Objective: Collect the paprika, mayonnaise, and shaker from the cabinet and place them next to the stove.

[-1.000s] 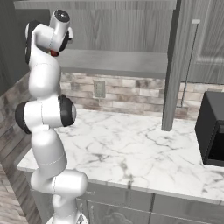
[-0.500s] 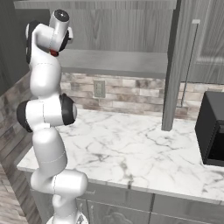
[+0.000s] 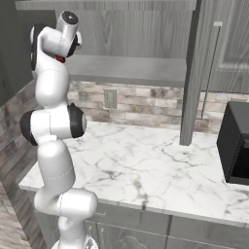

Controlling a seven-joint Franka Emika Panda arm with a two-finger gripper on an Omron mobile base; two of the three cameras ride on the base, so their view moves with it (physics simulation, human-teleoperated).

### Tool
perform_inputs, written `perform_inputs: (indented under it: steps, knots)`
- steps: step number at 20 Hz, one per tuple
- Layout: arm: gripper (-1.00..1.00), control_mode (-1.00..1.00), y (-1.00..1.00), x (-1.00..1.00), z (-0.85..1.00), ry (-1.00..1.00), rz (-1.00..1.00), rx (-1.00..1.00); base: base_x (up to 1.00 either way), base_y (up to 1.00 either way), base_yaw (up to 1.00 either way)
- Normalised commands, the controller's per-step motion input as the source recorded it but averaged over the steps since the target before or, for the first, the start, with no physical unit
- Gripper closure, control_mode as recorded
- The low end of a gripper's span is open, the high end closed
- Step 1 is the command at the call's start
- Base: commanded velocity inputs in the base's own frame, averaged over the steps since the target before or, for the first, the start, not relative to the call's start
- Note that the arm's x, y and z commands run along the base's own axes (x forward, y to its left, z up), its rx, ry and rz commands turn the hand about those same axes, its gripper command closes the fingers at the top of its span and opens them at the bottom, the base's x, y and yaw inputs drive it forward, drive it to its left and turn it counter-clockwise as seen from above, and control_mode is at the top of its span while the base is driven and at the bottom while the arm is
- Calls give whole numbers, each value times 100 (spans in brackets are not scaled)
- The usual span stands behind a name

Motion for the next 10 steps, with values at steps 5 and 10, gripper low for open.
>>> perform_inputs:
  steps: [5,10]
  knots:
    - [100,-100,13,11,-13,9,0,0,0,0,0]
    - [100,-100,12,8,-13,8,0,0,0,0,0]
